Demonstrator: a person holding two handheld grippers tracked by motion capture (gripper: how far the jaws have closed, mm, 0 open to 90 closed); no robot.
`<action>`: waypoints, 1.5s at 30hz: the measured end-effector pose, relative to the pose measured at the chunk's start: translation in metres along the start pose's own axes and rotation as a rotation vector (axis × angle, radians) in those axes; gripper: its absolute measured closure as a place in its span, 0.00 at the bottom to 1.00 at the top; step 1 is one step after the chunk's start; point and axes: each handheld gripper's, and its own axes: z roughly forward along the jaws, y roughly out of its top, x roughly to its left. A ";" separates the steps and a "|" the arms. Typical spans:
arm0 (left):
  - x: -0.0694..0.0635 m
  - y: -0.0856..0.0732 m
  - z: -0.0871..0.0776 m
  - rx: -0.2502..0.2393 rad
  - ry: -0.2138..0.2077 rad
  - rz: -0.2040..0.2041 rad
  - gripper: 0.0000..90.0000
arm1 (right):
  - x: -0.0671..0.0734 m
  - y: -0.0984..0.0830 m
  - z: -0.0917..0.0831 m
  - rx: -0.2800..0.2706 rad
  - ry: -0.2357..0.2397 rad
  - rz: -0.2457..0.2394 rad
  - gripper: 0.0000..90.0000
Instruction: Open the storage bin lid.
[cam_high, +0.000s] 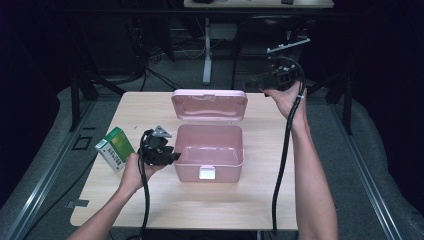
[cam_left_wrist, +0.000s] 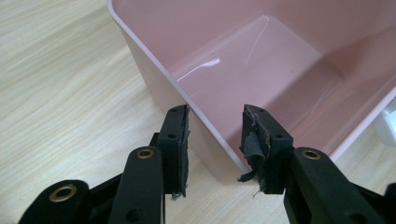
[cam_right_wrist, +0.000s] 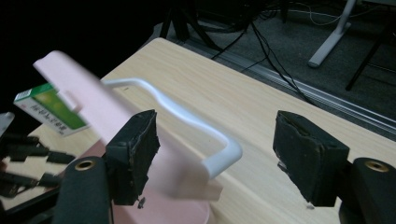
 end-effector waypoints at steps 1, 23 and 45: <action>0.000 0.000 0.000 0.001 -0.001 0.001 0.68 | 0.003 -0.002 -0.003 0.008 0.001 -0.012 0.32; 0.001 0.000 0.000 -0.002 0.005 0.019 0.69 | 0.009 -0.038 0.049 0.010 -0.050 -0.011 0.76; 0.000 0.000 0.001 -0.001 0.013 0.013 0.70 | -0.017 -0.031 0.092 0.008 -0.170 0.095 0.82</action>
